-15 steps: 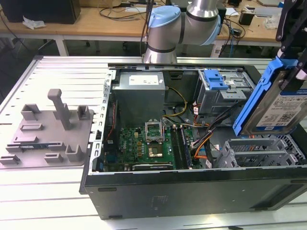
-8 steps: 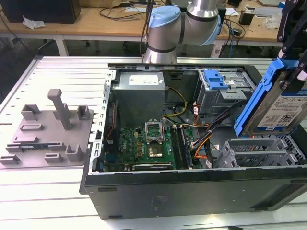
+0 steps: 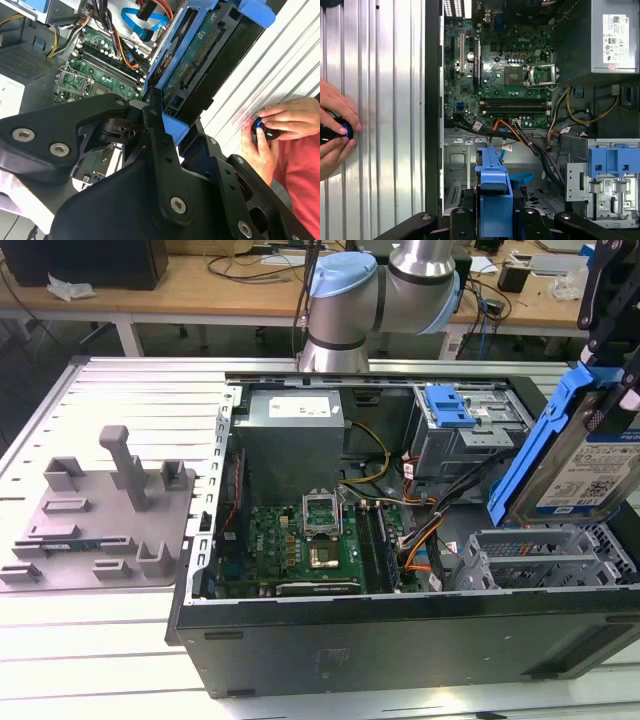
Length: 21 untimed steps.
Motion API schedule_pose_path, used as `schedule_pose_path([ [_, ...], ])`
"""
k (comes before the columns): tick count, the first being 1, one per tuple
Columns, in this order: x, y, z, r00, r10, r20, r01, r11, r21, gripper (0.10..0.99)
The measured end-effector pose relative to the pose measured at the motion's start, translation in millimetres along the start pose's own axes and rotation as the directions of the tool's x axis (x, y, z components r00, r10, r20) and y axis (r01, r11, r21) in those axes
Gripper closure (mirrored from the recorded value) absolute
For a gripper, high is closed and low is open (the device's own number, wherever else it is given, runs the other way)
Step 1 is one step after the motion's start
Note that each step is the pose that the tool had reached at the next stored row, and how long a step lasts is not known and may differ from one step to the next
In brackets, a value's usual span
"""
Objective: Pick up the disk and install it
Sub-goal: 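Insert the disk into the insertion slot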
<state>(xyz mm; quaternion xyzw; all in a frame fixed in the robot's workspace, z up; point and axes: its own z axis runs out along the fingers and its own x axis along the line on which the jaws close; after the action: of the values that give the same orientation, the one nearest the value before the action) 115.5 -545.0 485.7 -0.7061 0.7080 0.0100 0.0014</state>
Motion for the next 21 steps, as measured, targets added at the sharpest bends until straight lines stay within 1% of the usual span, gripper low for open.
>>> schedule_pose_path([
  [4, 1.2, -0.1, 1.2, 1.0000, 0.000, -0.0004, 0.000, 1.0000, 0.000, 0.722],
  [7, 1.3, -0.1, 4.2, 1.0000, 0.000, -0.0001, 0.000, 1.0000, 0.000, 0.722],
  [17, 1.8, -0.1, 9.6, 1.0000, 0.000, -0.0001, 0.000, 1.0000, 0.000, 0.722],
  [21, 2.1, -0.2, 13.1, 1.0000, 0.000, -0.0001, 0.000, 1.0000, 0.000, 0.722],
])
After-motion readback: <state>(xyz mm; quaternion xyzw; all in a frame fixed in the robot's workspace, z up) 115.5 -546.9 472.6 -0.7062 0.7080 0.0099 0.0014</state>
